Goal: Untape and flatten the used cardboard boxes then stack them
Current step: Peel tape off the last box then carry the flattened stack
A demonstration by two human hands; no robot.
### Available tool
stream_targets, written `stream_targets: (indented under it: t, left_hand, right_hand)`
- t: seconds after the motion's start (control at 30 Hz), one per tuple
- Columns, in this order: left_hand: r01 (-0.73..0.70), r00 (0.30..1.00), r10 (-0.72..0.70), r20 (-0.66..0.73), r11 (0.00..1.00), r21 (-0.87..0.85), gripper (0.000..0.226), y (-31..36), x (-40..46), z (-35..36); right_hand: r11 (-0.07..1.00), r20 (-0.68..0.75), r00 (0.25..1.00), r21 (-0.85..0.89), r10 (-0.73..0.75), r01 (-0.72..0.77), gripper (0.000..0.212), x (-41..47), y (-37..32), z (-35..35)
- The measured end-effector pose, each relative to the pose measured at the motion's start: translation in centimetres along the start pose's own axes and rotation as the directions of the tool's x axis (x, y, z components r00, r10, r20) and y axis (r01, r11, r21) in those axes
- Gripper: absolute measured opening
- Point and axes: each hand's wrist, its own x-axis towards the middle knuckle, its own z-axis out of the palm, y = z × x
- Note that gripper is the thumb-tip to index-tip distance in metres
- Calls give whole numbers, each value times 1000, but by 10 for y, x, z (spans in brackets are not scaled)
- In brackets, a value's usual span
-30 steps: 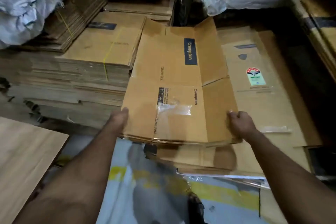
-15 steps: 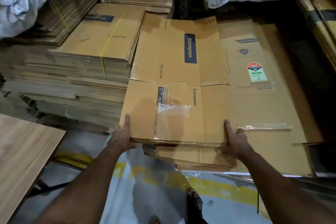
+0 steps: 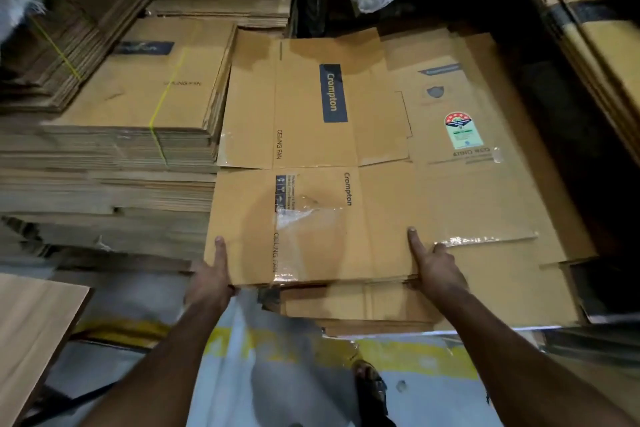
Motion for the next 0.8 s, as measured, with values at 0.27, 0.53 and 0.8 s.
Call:
stream_targets:
  t: [0.27, 0.53, 0.8]
  left_hand:
    - [-48, 992, 45, 122, 999, 17, 81, -7, -19, -23]
    - [-225, 971, 235, -51, 962, 154, 73, 0, -83, -51]
    - [-330, 898, 363, -249, 929, 167, 77, -3, -169, -108]
  right_hand:
    - [983, -127, 992, -178, 24, -46, 107, -26, -14, -4]
    - [989, -262, 964, -146, -45, 7, 96, -76, -35, -32]
    - [961, -450, 853, -203, -264, 190, 91, -150, -79, -77]
